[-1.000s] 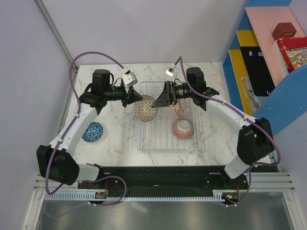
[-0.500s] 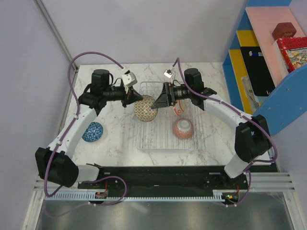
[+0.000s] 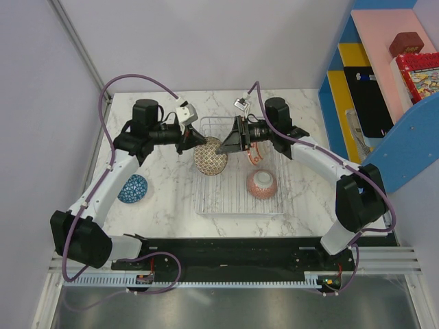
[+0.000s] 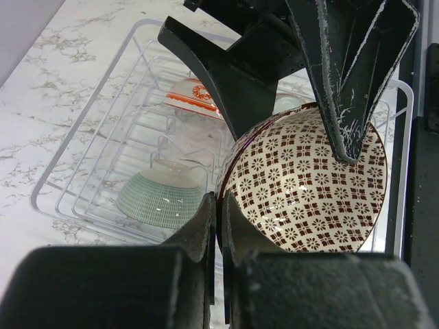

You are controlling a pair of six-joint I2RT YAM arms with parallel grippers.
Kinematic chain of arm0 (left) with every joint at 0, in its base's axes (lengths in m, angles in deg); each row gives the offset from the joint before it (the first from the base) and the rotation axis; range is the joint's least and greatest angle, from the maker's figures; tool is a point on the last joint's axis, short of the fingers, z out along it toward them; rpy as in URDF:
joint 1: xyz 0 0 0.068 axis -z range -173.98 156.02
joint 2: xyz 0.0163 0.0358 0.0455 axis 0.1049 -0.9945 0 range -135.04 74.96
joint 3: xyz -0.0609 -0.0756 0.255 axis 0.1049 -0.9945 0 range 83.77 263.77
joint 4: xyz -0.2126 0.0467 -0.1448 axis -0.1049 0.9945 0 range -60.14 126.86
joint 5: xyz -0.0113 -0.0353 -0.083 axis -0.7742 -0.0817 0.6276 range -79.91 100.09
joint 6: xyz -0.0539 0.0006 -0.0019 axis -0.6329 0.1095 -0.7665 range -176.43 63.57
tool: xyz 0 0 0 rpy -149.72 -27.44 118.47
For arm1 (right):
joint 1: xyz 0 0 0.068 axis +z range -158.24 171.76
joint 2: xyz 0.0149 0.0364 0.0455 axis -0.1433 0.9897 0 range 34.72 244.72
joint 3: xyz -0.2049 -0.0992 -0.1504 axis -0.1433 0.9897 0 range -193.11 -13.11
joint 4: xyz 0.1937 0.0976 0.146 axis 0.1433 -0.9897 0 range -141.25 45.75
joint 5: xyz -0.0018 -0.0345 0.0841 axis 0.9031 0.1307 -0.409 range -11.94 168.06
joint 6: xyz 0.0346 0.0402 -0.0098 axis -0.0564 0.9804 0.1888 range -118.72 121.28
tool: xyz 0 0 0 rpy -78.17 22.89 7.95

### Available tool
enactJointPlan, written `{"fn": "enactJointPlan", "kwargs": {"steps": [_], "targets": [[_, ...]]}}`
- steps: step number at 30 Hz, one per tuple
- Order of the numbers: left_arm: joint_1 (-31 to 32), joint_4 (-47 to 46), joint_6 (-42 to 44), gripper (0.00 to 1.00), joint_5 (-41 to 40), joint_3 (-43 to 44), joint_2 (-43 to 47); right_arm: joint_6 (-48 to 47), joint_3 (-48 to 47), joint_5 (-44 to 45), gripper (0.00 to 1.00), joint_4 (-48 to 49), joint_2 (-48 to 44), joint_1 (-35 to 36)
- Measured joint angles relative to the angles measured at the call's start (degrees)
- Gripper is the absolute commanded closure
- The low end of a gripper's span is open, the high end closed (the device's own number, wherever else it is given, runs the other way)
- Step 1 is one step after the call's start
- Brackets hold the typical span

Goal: Load the bowls into the dish rack

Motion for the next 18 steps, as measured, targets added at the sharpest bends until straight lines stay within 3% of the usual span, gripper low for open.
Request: {"fn": "enactJointPlan", "kwargs": {"steps": [5,8,9,10,11,18], "targets": [[0.11,-0.42,-0.22,0.98,0.04,0.00,0.00,1.38,0.74,-0.39,0.35,1.51,0.00,-0.04],[0.15,-0.61,-0.31,0.98,-0.02,0.00,0.00,2.21,1.22,-0.55,0.57,2.12,0.00,-0.17],[0.15,-0.61,-0.31,0.98,-0.02,0.00,0.00,2.45,1.31,-0.66,0.82,2.34,0.00,-0.17],[0.15,-0.63,-0.35,0.98,0.00,0.00,0.00,2.67,1.40,-0.74,0.94,2.54,0.00,-0.20],[0.15,-0.63,-0.39,0.98,0.04,0.00,0.00,2.89,1.49,-0.81,1.00,2.73,0.00,-0.20],[0.24,-0.79,-0.70,0.94,0.07,0.00,0.00,4.37,1.88,-1.16,1.00,3.87,0.00,-0.31]]}}
